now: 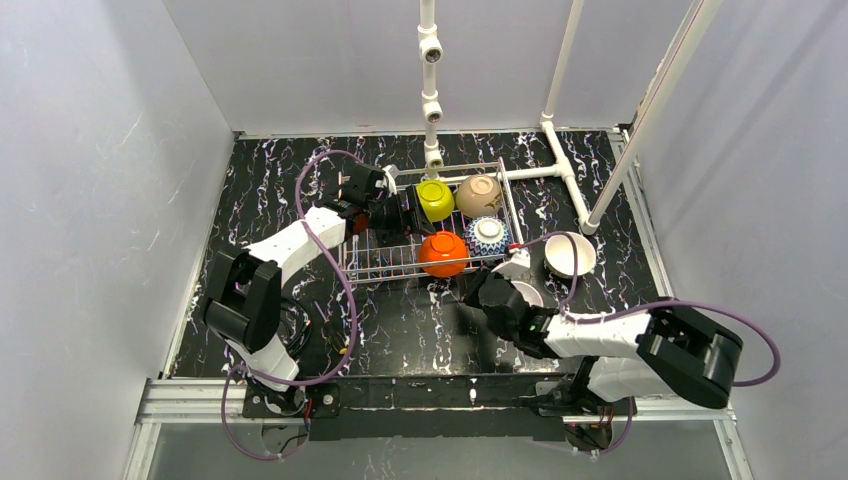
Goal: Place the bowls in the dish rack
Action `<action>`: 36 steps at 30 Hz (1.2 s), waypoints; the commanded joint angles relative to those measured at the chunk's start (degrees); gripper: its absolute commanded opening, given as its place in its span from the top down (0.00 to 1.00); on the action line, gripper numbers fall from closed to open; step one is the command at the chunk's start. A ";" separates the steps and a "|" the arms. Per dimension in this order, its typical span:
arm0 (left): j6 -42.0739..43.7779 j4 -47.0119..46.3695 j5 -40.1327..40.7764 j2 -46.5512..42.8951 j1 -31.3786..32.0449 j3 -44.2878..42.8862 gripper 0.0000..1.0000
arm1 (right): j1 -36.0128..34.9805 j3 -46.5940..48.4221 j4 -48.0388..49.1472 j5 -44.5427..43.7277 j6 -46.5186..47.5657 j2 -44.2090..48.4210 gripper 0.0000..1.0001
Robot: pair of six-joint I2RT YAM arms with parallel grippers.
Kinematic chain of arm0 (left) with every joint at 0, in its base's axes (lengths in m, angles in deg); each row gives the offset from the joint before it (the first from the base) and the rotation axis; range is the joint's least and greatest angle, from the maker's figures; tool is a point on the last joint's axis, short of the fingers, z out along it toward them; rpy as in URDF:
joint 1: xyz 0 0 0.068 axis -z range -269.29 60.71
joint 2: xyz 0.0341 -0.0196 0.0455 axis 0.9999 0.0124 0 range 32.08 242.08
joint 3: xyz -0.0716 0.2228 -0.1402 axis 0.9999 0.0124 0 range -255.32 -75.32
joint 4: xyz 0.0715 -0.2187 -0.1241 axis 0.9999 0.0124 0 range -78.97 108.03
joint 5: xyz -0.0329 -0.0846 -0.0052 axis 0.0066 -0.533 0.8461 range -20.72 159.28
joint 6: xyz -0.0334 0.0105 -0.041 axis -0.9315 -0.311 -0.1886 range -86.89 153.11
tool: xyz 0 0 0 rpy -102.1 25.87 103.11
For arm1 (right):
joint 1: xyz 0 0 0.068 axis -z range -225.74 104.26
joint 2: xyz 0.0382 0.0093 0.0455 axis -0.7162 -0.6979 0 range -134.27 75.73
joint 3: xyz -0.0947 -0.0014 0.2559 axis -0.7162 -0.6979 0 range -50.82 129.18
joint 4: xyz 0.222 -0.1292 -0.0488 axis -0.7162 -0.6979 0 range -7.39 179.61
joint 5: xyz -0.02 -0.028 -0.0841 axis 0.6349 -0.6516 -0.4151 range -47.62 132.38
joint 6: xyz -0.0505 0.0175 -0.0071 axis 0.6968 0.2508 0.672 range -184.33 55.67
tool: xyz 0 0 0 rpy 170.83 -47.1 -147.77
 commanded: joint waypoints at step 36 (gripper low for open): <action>-1.07 -3.34 -1.82 3.47 -1.43 1.11 0.30 | 0.24 6.61 4.92 -8.96 -0.05 -7.69 0.88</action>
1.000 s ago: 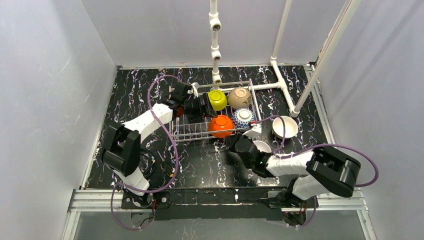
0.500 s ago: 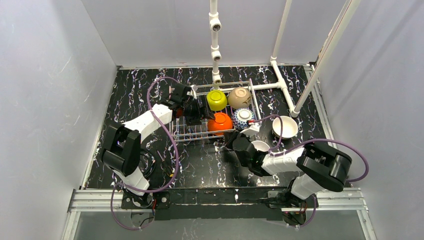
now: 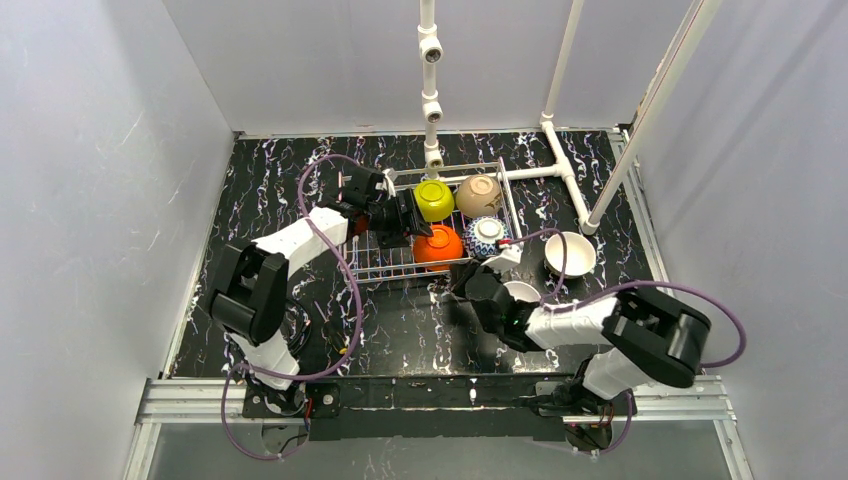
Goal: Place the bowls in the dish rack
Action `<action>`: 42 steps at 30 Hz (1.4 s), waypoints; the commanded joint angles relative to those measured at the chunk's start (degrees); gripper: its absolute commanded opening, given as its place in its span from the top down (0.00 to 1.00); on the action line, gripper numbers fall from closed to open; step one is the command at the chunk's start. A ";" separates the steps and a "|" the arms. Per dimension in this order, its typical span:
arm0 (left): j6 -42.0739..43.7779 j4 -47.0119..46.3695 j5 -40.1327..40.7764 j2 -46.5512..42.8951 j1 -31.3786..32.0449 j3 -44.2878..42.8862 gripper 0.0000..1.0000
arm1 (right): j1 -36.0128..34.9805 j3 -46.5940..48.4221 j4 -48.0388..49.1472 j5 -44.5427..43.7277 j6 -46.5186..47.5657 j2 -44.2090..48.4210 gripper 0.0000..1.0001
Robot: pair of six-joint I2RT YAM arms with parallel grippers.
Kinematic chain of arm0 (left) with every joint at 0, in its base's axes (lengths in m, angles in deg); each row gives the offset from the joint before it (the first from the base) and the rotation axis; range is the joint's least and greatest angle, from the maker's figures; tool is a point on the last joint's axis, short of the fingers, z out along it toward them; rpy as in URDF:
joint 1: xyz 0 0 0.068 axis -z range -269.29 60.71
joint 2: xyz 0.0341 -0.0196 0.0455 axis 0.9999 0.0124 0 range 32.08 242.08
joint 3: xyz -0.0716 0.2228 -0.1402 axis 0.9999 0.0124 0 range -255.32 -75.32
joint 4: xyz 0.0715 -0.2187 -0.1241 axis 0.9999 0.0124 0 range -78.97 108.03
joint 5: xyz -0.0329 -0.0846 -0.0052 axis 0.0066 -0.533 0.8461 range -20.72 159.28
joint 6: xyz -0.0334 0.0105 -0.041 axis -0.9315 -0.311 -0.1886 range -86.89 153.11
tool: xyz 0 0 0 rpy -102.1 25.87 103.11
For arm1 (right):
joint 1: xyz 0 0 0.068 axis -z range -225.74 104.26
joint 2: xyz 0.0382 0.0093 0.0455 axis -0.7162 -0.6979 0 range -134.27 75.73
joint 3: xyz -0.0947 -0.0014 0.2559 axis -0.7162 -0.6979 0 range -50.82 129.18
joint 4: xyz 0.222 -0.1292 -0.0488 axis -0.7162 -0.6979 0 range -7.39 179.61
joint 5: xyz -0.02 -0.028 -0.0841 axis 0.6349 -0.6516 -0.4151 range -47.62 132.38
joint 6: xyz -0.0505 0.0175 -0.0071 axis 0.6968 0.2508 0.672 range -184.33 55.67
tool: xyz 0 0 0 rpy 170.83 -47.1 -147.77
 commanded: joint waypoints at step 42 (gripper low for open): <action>17.66 19.47 26.69 -24.43 -1.98 -2.81 0.02 | 21.02 6.80 -82.51 15.19 -5.00 30.76 0.54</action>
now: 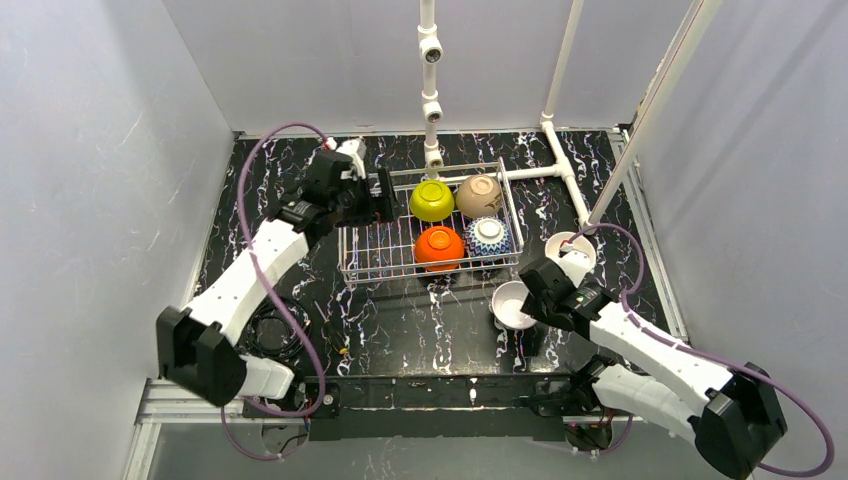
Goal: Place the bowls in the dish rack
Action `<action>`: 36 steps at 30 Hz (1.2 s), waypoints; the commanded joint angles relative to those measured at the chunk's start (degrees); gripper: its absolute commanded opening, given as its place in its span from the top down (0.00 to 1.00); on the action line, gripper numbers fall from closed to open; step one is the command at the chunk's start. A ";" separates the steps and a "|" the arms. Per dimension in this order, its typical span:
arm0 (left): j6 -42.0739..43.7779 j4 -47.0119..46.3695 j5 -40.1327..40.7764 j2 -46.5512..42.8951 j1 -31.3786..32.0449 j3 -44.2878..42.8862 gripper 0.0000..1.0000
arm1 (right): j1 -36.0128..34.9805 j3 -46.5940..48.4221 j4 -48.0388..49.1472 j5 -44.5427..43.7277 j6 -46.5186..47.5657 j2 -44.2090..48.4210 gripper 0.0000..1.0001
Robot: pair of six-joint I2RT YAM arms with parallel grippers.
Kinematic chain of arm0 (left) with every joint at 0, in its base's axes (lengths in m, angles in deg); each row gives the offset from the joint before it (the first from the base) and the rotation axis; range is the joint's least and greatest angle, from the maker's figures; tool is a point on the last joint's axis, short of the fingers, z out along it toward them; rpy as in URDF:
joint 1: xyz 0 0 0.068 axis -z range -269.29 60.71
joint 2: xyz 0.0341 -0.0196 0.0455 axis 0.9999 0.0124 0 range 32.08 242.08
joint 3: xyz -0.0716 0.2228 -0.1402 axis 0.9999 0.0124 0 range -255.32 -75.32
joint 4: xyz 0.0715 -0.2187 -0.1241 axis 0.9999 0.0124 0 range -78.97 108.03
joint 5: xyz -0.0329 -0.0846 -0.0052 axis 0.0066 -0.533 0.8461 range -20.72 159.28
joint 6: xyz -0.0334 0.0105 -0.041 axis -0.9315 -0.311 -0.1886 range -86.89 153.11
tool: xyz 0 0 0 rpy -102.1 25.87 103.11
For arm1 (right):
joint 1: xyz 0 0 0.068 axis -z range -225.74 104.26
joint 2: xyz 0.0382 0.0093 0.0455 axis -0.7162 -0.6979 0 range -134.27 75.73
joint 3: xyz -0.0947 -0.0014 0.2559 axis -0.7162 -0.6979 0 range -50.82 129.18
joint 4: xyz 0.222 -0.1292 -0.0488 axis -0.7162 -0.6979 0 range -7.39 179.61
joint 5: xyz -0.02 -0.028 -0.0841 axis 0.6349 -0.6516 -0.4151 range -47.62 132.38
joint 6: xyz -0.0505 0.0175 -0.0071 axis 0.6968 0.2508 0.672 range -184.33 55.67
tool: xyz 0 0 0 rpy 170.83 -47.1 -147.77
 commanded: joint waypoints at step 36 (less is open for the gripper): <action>-5.58 -11.31 -25.41 -18.17 -3.37 15.26 0.02 | 0.36 11.86 33.75 29.13 16.75 -3.07 0.99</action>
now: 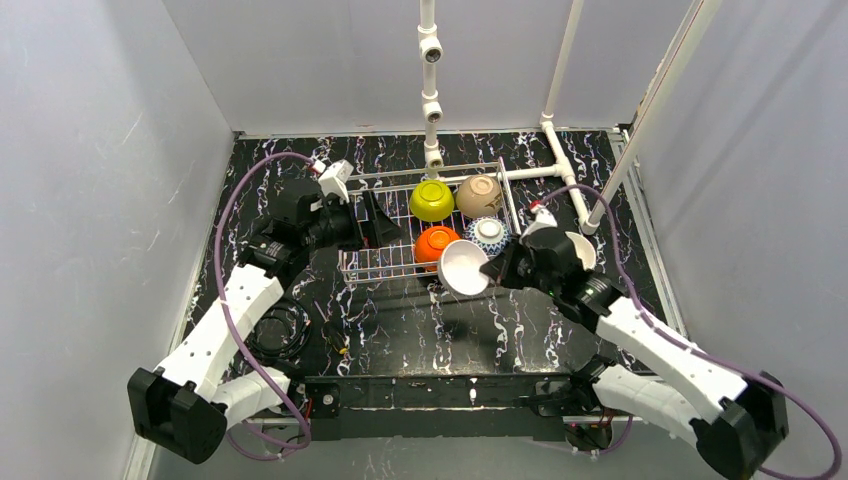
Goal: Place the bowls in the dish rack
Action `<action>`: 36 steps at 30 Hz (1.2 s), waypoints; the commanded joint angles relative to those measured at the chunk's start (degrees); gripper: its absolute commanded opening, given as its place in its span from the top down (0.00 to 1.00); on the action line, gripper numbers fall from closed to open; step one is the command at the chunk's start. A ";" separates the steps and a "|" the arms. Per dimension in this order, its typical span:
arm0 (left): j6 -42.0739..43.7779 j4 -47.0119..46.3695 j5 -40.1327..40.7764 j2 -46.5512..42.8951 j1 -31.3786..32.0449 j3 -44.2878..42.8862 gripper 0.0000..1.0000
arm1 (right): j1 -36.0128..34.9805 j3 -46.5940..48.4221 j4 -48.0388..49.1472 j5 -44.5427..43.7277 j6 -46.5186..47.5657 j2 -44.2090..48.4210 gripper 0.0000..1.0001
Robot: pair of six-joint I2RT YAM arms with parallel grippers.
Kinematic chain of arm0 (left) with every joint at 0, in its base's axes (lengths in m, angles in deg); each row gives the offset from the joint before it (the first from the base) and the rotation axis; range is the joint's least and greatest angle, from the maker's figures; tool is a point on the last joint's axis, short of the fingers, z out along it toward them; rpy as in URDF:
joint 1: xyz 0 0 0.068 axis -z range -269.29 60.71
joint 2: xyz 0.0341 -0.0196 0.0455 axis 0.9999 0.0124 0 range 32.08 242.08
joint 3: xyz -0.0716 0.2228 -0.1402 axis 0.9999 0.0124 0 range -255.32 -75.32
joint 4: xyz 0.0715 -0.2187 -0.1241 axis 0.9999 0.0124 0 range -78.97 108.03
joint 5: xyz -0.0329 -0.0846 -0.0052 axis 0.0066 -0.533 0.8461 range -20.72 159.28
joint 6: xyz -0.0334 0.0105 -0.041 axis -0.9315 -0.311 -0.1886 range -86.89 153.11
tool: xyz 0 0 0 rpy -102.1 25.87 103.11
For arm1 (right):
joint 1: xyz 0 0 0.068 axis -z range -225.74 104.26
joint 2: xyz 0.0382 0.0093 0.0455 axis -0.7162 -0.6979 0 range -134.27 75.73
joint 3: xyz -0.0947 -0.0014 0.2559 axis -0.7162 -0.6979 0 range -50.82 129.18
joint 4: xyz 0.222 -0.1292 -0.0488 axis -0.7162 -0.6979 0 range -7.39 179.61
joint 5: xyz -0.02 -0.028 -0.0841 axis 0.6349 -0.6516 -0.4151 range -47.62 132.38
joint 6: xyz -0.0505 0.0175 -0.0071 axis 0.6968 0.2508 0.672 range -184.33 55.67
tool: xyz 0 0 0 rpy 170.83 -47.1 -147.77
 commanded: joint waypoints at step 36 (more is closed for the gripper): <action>3.61 9.77 3.10 20.82 -0.21 -12.54 0.90 | -6.01 33.72 11.01 -4.35 10.14 -40.94 0.99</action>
